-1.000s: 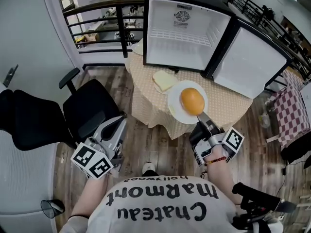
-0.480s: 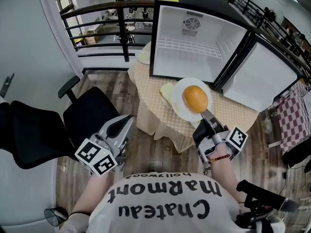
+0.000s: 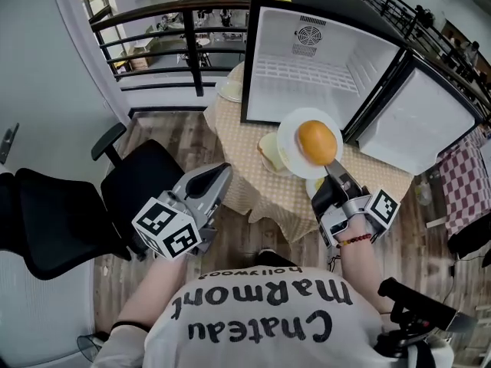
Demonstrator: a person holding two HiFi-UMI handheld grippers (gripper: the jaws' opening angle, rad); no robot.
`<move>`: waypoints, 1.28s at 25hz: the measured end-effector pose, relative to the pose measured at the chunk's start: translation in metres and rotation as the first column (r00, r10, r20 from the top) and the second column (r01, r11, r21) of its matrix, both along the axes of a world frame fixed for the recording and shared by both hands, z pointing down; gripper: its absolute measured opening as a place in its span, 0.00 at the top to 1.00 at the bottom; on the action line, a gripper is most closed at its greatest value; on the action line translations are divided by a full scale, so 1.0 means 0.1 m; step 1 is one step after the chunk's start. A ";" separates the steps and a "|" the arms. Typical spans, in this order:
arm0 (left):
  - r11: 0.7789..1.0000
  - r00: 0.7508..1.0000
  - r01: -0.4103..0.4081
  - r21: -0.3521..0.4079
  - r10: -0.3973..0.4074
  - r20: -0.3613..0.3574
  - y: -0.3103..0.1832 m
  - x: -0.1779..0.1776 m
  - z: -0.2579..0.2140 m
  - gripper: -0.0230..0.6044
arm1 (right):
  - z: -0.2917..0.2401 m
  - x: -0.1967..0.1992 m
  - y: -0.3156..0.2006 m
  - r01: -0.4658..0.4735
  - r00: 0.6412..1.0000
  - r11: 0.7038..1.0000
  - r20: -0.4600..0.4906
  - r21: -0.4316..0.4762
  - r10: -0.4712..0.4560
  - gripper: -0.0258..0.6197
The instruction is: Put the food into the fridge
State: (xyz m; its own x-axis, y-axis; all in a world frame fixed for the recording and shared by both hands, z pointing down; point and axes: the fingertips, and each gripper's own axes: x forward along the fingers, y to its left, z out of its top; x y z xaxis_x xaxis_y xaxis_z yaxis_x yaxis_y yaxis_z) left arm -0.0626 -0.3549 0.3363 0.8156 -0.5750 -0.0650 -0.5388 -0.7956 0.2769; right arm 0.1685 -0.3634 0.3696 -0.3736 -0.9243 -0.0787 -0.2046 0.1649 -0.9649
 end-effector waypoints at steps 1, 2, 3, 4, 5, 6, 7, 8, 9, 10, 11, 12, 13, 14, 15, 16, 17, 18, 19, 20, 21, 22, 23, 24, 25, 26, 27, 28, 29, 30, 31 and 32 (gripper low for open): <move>1.000 1.000 -0.018 0.009 0.018 -0.001 -0.01 0.05 -0.02 0.95 | -0.01 -0.01 -0.01 -0.001 1.000 1.000 -0.002 0.001 0.001 0.92; 0.999 0.999 -0.037 0.023 0.037 0.000 0.00 0.11 -0.05 0.95 | -0.01 0.00 -0.01 -0.003 1.000 1.000 -0.006 0.001 0.003 0.92; 0.998 0.999 -0.053 0.036 0.053 0.000 -0.01 0.17 -0.08 0.95 | -0.01 0.00 -0.03 -0.004 1.000 1.000 -0.012 0.002 0.004 0.92; 0.997 0.998 -0.066 0.041 0.066 -0.006 -0.01 0.22 -0.10 0.95 | 0.00 0.01 -0.05 -0.005 1.000 1.000 -0.017 0.003 0.005 0.92; 0.996 0.997 -0.080 0.042 0.081 -0.016 -0.03 0.27 -0.10 0.95 | 0.00 0.01 -0.08 -0.004 1.000 1.000 -0.020 0.005 0.004 0.92; 0.994 0.995 -0.097 0.043 0.098 -0.026 -0.05 0.33 -0.10 0.95 | 0.02 0.01 -0.11 -0.001 1.000 1.000 -0.021 0.006 0.002 0.92; 0.992 0.993 -0.115 0.046 0.116 -0.025 -0.08 0.39 -0.09 0.95 | 0.03 0.01 -0.15 0.001 1.000 1.000 -0.021 0.006 -0.001 0.92; 0.990 0.991 -0.130 0.055 0.131 -0.006 -0.12 0.45 -0.08 0.95 | 0.04 0.01 -0.19 0.003 1.000 1.000 -0.020 0.006 -0.003 0.92; 0.987 0.989 -0.145 0.072 0.143 0.030 -0.17 0.51 -0.07 0.95 | 0.05 0.01 -0.25 0.004 1.000 1.000 -0.019 0.007 -0.003 0.92; 0.983 0.986 -0.159 0.092 0.153 0.071 -0.22 0.57 -0.08 0.95 | 0.04 0.02 -0.31 0.004 1.000 1.000 -0.019 0.007 -0.004 0.92; 0.979 0.982 -0.172 0.108 0.162 0.099 -0.29 0.62 -0.10 0.95 | 0.03 0.03 -0.39 0.004 1.000 1.000 -0.021 0.007 -0.004 0.92; 0.976 0.979 -0.184 0.115 0.172 0.106 -0.37 0.65 -0.13 0.95 | 0.01 0.03 -0.48 0.004 1.000 1.000 -0.026 0.008 -0.004 0.92; 0.975 0.979 -0.192 0.114 0.182 0.096 -0.46 0.67 -0.18 0.95 | -0.02 0.04 -0.57 0.003 1.000 1.000 -0.031 0.010 -0.003 0.92; 0.974 0.978 -0.199 0.108 0.191 0.080 -0.54 0.68 -0.21 0.95 | -0.04 0.04 -0.67 0.002 0.999 1.000 -0.034 0.013 -0.001 0.92; 0.974 0.978 -0.203 0.103 0.196 0.069 -0.61 0.69 -0.23 0.95 | -0.06 0.05 -0.76 0.000 0.999 1.000 -0.035 0.015 0.001 0.92; 0.974 0.978 -0.205 0.100 0.198 0.067 -0.69 0.70 -0.23 0.95 | -0.08 0.06 -0.85 -0.002 0.999 1.000 -0.036 0.018 0.003 0.92; 0.974 0.977 -0.205 0.098 0.199 0.072 -0.76 0.72 -0.22 0.95 | -0.09 0.06 -0.94 -0.003 0.999 1.000 -0.038 0.021 0.004 0.92; 0.974 0.977 -0.207 0.095 0.200 0.077 -0.84 0.73 -0.21 0.95 | -0.11 0.07 -1.03 -0.002 0.999 1.000 -0.042 0.022 0.003 0.92; 0.973 0.976 -0.210 0.091 0.203 0.081 -0.92 0.76 -0.20 0.95 | -0.12 0.07 -1.11 0.000 0.999 1.000 -0.047 0.023 0.001 0.92; 0.972 0.974 -0.216 0.088 0.209 0.083 -1.00 0.79 -0.19 0.95 | -0.14 0.08 -1.20 0.002 0.999 1.000 -0.053 0.024 -0.001 0.92; 0.971 0.972 -0.224 0.086 0.217 0.085 -1.07 0.83 -0.20 0.95 | -0.15 0.10 -1.29 0.002 0.998 1.000 -0.057 0.023 -0.001 0.92; 0.969 0.970 -0.233 0.086 0.225 0.090 -1.14 0.87 -0.20 0.95 | -0.16 0.11 -1.38 0.002 0.998 1.000 -0.061 0.021 0.000 0.92; 0.966 0.967 -0.242 0.086 0.234 0.096 -1.21 0.91 -0.21 0.95 | -0.17 0.13 -1.47 0.001 0.998 1.000 -0.068 0.018 0.000 0.92; 0.964 0.964 -0.252 0.088 0.243 0.104 -1.27 0.96 -0.21 0.95 | -0.18 0.15 -1.56 0.000 0.997 1.000 -0.078 0.015 0.001 0.92; 0.961 0.961 -0.261 0.089 0.251 0.114 -1.33 1.00 -0.21 0.95 | -0.19 0.17 -1.65 -0.001 0.996 1.000 -0.093 0.013 0.003 0.92; 0.959 0.958 -0.269 0.089 0.257 0.126 -1.39 1.05 -0.20 0.95 | -0.20 0.19 -1.74 -0.005 0.994 1.000 -0.110 0.012 0.006 0.92; 0.957 0.955 -0.276 0.089 0.263 0.138 -1.44 1.09 -0.19 0.95 | -0.20 0.21 -1.83 -0.011 0.992 1.000 -0.123 0.011 0.012 0.92; 0.955 0.952 -0.282 0.088 0.268 0.149 -1.49 1.13 -0.18 0.95 | -0.20 0.24 -1.92 -0.018 0.991 1.000 -0.132 0.007 0.019 0.92; 0.954 0.949 -0.288 0.085 0.273 0.157 -1.53 1.17 -0.16 0.95 | -0.20 0.26 -2.00 -0.025 0.990 1.000 -0.137 -0.002 0.024 0.92; 0.953 0.947 -0.293 0.080 0.278 0.159 -1.57 1.21 -0.15 0.95 | -0.19 0.27 -2.08 -0.030 0.989 0.999 -0.142 -0.012 0.028 0.92; 0.952 0.946 -0.297 0.074 0.283 0.158 -1.60 1.23 -0.14 0.95 | -0.18 0.28 -2.15 -0.032 0.988 0.999 -0.150 -0.021 0.029 0.92; 0.952 0.946 -0.299 0.067 0.286 0.155 -1.63 1.25 -0.13 0.95 | -0.17 0.28 -2.22 -0.033 0.987 0.999 -0.161 -0.030 0.028 0.92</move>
State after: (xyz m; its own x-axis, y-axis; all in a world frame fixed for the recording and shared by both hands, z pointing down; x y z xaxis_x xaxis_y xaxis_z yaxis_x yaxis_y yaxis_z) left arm 0.0626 -0.5181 0.3238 0.9515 -0.3069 0.0235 -0.3072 -0.9419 0.1359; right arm 0.1969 -0.5850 0.3525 -0.3505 -0.9365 0.0097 -0.3614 0.1257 -0.9239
